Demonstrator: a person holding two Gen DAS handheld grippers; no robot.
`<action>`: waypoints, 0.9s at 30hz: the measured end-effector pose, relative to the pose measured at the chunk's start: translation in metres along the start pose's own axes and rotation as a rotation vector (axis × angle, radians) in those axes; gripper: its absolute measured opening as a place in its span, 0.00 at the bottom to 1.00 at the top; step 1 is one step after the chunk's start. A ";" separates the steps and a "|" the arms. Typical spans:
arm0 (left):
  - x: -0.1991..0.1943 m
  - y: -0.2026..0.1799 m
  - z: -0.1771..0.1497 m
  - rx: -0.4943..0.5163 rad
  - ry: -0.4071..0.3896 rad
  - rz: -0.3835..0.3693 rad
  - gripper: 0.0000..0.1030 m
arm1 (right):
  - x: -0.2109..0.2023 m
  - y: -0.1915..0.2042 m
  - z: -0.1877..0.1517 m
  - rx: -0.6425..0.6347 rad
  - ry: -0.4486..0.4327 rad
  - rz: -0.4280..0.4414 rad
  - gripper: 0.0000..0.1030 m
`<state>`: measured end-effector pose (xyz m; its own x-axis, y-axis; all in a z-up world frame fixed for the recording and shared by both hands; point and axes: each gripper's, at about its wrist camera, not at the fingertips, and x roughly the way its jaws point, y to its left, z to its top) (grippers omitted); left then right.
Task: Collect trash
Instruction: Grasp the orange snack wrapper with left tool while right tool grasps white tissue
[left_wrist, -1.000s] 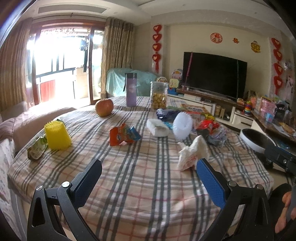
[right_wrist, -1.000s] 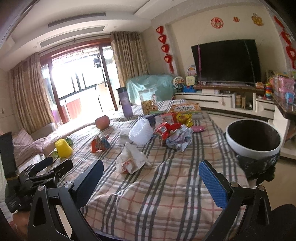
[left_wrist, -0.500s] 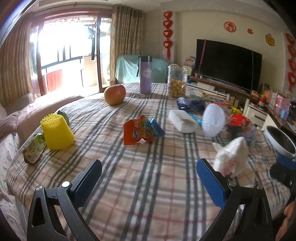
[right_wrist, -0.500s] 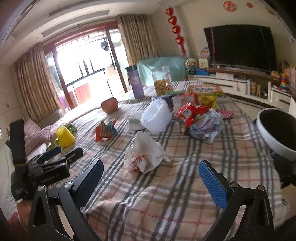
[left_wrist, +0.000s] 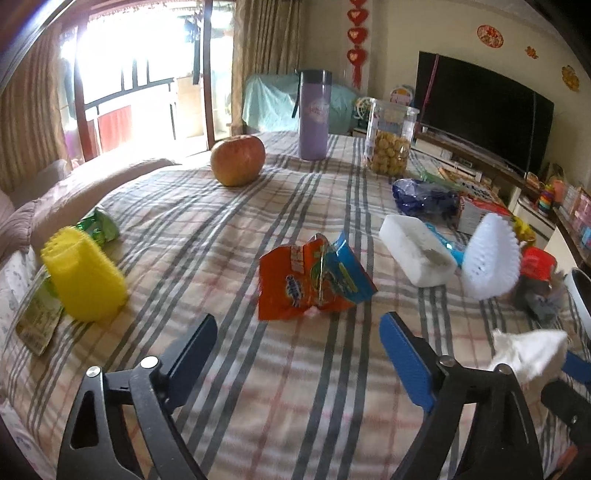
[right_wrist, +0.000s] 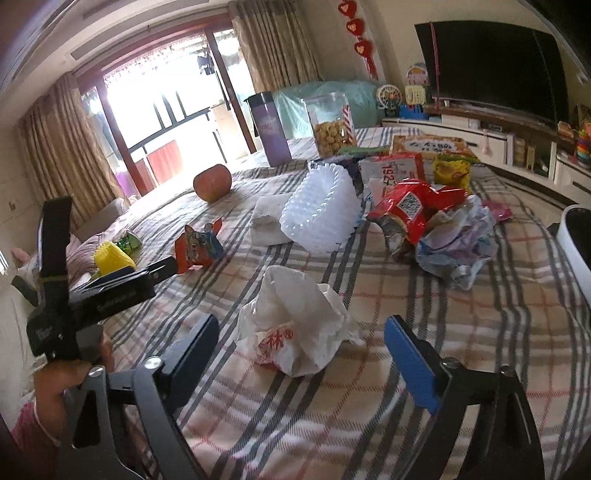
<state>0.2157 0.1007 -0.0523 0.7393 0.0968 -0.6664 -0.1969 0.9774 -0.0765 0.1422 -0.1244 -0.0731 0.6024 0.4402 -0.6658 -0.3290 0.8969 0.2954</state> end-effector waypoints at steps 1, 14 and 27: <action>0.008 -0.001 0.005 0.003 0.011 0.000 0.81 | 0.002 -0.002 0.002 0.003 0.009 0.005 0.82; 0.071 0.001 0.030 -0.015 0.121 -0.059 0.20 | 0.020 -0.008 0.004 0.005 0.075 0.082 0.41; 0.013 -0.021 -0.005 -0.014 0.089 -0.165 0.14 | -0.012 -0.027 0.003 0.045 0.039 0.086 0.33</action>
<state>0.2260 0.0808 -0.0627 0.7023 -0.0823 -0.7071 -0.0867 0.9760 -0.1998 0.1459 -0.1537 -0.0707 0.5441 0.5149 -0.6624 -0.3447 0.8570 0.3830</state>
